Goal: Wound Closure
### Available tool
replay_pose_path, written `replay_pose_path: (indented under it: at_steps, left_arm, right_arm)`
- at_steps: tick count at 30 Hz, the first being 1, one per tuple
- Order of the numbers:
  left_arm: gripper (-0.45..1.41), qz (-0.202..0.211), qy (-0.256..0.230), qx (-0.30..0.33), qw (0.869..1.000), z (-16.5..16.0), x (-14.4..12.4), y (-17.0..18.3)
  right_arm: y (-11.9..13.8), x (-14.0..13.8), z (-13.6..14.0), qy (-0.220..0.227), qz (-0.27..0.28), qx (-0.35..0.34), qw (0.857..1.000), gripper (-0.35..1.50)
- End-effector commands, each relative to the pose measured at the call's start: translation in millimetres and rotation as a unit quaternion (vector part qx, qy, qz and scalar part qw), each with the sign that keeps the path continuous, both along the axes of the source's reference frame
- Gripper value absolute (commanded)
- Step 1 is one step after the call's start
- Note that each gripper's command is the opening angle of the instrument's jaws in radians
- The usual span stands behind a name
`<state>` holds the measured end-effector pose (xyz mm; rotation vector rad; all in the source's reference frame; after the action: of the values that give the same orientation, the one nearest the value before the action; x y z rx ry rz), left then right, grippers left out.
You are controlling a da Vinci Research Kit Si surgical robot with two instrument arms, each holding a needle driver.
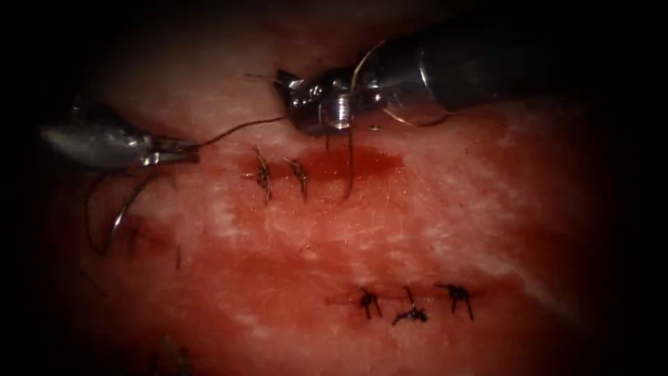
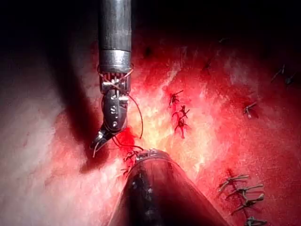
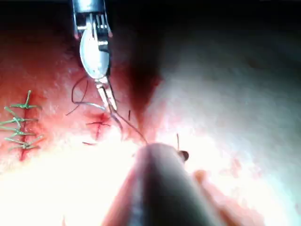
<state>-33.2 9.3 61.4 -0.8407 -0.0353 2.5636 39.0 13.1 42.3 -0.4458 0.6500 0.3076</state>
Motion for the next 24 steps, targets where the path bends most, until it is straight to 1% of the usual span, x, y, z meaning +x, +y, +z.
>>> replay_pose_path:
  at_steps: [1,3,5,7,8,11,12,16,18,19,20,21,24]
  left_arm:
    - [-0.45,-0.005,-0.001,-0.001,1.000,0.0,0.0,-0.1]
    - [-0.45,-0.015,-0.005,-0.003,1.000,-1.5,0.9,0.6]
    - [-0.45,-0.026,-0.010,-0.003,1.000,-4.1,1.3,0.4]
    - [-0.45,-0.033,-0.009,0.000,0.999,-5.7,1.1,-0.2]
    - [-0.45,-0.031,-0.007,-0.005,0.999,-7.0,0.8,-0.8]
    - [-0.45,-0.025,-0.009,-0.008,1.000,-9.2,-0.1,-2.1]
    - [-0.45,-0.022,-0.015,-0.005,1.000,-10.7,-0.7,-3.1]
    - [-0.45,-0.010,-0.020,-0.008,1.000,-14.5,-1.9,-5.1]
    - [-0.45,-0.007,-0.020,-0.008,1.000,-15.5,-2.0,-5.4]
    - [-0.45,-0.003,-0.020,-0.009,1.000,-16.9,-2.0,-5.5]
    - [-0.45,-0.004,-0.022,-0.010,1.000,-17.5,-2.0,-5.5]
    - [-0.45,-0.003,-0.026,-0.015,1.000,-19.1,-1.9,-5.5]
    - [-0.45,-0.004,-0.034,-0.023,0.999,-21.6,-1.3,-5.2]
  right_arm:
    - [-0.9,-1.1,0.5,0.012,0.007,-0.009,1.000,-0.35]
    - [-1.3,-2.9,0.3,0.029,0.023,-0.020,0.999,-0.35]
    - [-2.3,-4.3,0.3,0.037,0.033,-0.026,0.998,-0.35]
    - [-2.7,-4.7,0.6,0.044,0.035,-0.022,0.998,-0.35]
    - [-3.1,-4.8,0.9,0.056,0.030,-0.018,0.998,-0.35]
    - [-3.3,-4.8,1.2,0.059,0.033,-0.006,0.998,-0.35]
    - [-3.4,-4.8,1.6,0.056,0.033,0.000,0.998,-0.35]
    - [-3.9,-4.8,2.2,0.059,0.036,0.009,0.998,-0.35]
    - [-3.9,-4.8,2.2,0.060,0.038,0.011,0.997,-0.35]
    - [-3.9,-4.8,2.3,0.061,0.036,0.012,0.997,-0.35]
    - [-3.9,-4.8,2.3,0.061,0.036,0.012,0.997,-0.35]
    - [-4.0,-5.0,2.4,0.060,0.035,0.012,0.998,-0.35]
    - [-4.1,-5.2,2.7,0.061,0.035,0.014,0.997,-0.35]
